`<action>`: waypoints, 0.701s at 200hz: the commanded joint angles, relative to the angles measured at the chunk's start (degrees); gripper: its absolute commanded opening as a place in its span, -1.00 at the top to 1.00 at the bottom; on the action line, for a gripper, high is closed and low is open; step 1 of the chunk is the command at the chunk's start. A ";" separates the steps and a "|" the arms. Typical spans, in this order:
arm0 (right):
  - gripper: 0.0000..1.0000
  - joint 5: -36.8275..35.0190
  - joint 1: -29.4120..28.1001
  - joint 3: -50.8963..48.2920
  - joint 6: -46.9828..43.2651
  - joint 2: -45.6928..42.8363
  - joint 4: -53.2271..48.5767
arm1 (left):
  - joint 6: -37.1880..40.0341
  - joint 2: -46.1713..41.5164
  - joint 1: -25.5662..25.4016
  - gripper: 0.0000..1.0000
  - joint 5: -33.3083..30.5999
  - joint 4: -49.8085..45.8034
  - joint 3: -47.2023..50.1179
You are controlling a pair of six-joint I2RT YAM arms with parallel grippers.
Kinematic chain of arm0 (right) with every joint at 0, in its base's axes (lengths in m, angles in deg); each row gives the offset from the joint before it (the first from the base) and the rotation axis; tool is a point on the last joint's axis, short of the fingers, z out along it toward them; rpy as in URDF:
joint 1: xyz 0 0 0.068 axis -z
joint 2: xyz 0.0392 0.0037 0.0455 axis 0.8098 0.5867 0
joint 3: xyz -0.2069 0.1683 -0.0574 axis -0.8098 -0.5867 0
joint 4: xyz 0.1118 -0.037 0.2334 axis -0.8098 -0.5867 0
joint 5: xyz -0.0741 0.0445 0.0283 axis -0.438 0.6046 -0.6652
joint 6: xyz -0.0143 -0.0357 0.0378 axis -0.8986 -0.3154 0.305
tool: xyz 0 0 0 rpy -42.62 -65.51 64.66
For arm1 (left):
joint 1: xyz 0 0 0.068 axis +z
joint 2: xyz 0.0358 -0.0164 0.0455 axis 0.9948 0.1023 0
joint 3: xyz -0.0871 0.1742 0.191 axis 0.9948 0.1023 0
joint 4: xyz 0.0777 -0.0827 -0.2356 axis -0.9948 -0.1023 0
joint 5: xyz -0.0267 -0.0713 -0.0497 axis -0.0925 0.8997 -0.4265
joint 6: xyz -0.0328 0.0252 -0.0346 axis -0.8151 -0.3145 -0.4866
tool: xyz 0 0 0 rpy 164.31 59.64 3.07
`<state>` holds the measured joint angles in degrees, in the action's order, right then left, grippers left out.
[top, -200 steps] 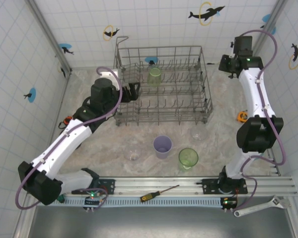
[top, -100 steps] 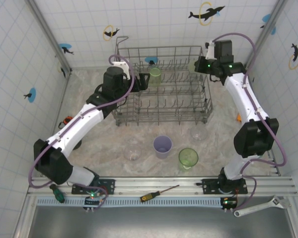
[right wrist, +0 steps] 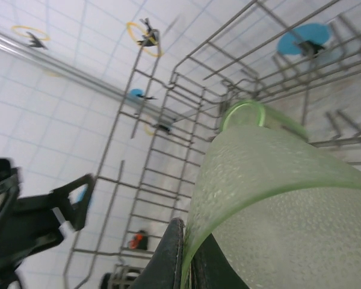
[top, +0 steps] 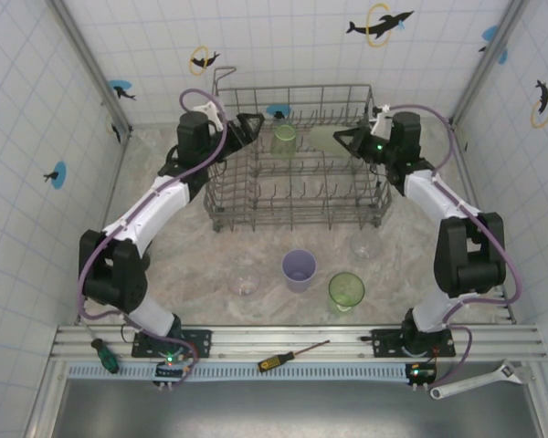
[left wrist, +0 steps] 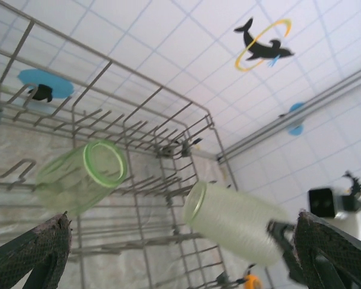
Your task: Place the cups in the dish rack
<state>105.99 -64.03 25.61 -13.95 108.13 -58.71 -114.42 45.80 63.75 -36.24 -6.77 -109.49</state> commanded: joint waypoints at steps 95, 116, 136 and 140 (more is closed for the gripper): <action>1.00 5.55 -4.34 -5.22 28.40 4.50 51.93 | -20.50 8.95 -0.18 -0.95 13.37 19.40 -3.74; 1.00 5.00 -5.44 -5.64 29.90 5.53 54.99 | -22.81 9.35 -0.18 -0.95 13.28 22.11 -3.19; 1.00 4.73 -6.46 -5.28 30.88 6.49 57.13 | -24.25 9.57 -0.33 -0.95 13.18 23.71 -2.90; 1.00 4.66 -6.69 -5.16 31.17 6.66 57.25 | -24.42 9.61 -0.36 -0.95 13.24 24.02 -2.90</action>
<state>111.14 -69.46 20.67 14.40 113.68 -9.90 -135.31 54.65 63.55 -24.42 11.83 -111.63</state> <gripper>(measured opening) 0.082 0.976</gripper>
